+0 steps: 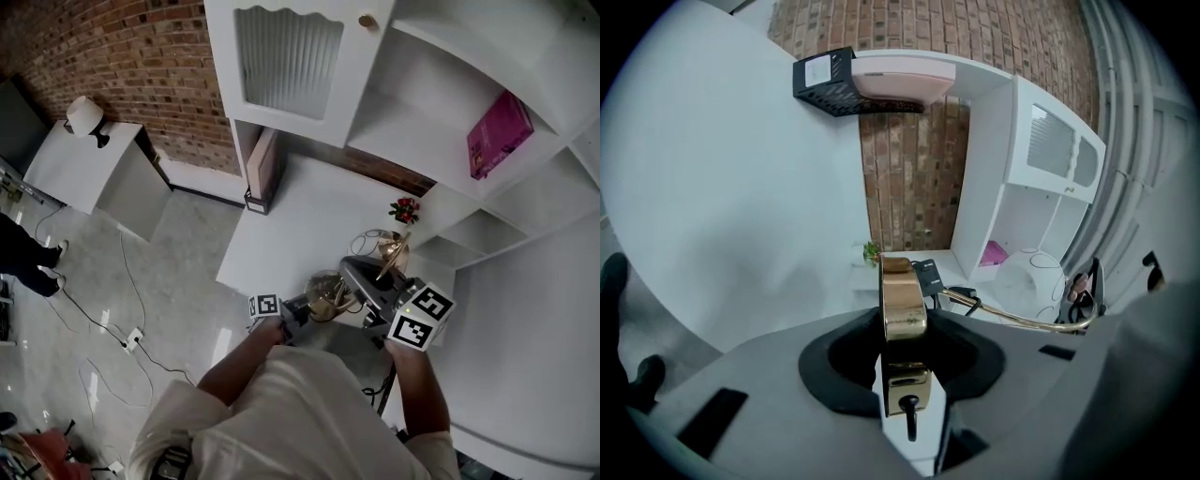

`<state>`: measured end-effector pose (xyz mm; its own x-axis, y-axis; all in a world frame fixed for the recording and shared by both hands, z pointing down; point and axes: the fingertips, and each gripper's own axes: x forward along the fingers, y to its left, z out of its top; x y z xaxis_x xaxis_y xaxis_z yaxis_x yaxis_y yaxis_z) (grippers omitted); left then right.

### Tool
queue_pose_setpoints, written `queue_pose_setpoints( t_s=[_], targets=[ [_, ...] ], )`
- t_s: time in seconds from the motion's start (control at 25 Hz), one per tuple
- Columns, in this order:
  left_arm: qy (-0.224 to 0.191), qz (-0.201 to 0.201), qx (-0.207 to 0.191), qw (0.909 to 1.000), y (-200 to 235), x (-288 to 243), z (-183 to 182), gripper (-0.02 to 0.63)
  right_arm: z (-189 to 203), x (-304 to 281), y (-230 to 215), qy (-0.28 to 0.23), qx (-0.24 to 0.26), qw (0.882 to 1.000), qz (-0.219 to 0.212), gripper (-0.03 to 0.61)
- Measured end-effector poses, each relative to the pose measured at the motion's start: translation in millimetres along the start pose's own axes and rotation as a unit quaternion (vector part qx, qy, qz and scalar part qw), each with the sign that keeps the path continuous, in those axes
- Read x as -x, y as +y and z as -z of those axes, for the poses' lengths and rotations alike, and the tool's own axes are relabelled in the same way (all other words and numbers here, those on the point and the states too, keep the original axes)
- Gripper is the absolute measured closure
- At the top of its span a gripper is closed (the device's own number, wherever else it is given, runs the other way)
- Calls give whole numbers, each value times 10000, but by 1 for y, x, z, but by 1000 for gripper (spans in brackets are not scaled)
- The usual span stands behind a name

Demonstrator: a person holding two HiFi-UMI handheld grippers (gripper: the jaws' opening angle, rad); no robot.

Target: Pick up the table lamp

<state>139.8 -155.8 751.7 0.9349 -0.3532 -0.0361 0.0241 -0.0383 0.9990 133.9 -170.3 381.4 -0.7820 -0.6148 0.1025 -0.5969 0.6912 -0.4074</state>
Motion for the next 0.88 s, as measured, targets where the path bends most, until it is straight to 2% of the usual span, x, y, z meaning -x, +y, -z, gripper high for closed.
queue_pose_setpoints(
  t_s=[0.6,0.76,0.88],
  targets=[
    [-569,-141,-23,9983,-2,17,105,479,39,89,58,255,22,9975,-655,567],
    [-705,-41,-49,9975,-6,26,133,479,48,106,77,309,15,9963,-798,568],
    [-809,-161,14,9966,-4,31,150,479,54,117,89,326,25,9955,-884,567]
  ],
)
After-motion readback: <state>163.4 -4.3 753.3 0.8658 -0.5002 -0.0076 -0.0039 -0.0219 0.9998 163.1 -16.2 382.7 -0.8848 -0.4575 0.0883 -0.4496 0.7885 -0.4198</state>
